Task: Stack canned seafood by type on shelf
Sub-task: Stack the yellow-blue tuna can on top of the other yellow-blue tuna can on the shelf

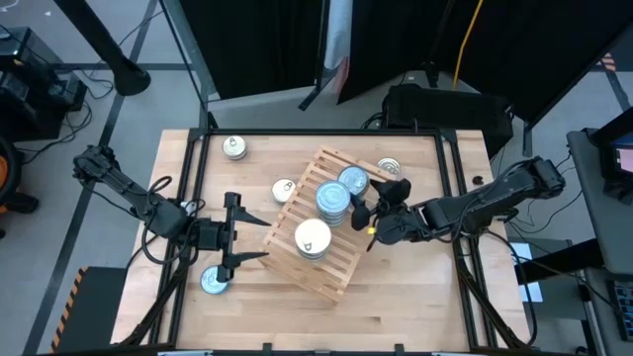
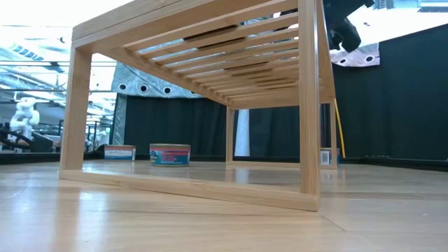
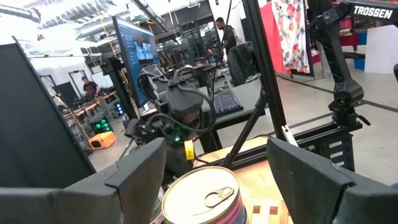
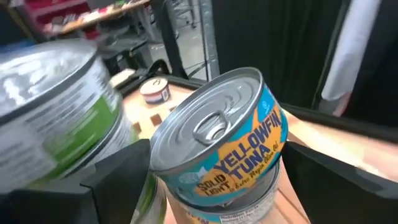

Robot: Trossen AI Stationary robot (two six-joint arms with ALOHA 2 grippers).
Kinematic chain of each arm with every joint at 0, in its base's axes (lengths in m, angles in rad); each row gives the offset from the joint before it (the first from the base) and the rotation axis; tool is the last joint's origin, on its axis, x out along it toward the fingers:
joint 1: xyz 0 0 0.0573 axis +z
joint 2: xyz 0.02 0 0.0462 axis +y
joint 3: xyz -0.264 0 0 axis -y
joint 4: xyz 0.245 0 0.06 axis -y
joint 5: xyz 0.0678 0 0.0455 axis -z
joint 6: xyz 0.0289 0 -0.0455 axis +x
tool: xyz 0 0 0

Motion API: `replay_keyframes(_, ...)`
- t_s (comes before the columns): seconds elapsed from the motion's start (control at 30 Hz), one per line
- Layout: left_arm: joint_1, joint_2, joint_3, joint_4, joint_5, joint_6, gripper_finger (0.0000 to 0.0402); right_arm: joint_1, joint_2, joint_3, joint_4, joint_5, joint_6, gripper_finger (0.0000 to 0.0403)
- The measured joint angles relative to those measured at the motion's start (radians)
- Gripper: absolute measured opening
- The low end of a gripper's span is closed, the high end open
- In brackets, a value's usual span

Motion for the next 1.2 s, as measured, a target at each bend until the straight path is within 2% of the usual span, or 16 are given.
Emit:
replay_keyframes(0.17, 0.0, 0.0, 0.0, 0.0, 0.0, 0.0, 0.0287, -0.002, -0.023, 0.0, -0.004, -0.075, -0.139, 0.0355)
replay_keyframes(0.43, 0.0, 0.0, 0.0, 0.0, -0.007, 0.0, 0.0287, -0.041, -0.068, 0.0, -0.012, -0.251, -0.278, 0.0354)
replay_keyframes(0.73, 0.0, 0.0, 0.0, -0.013, -0.012, 0.001, 0.0287, -0.045, -0.136, 0.0, -0.094, -0.254, -0.337, 0.0354)
replay_keyframes(0.83, 0.0, 0.0, 0.0, -0.028, -0.071, 0.002, 0.0287, -0.027, -0.171, 0.0, -0.162, -0.254, -0.323, 0.0354)
replay_keyframes(1.0, 0.03, 0.0, 0.0, -0.124, -0.255, -0.022, 0.0287, 0.069, -0.209, 0.0, -0.255, -0.254, -0.324, 0.035)
replay_keyframes(1.2, 0.037, -0.023, 0.0, -0.314, -0.258, -0.203, 0.0287, 0.204, -0.194, 0.0, -0.312, -0.25, -0.25, 0.0315)
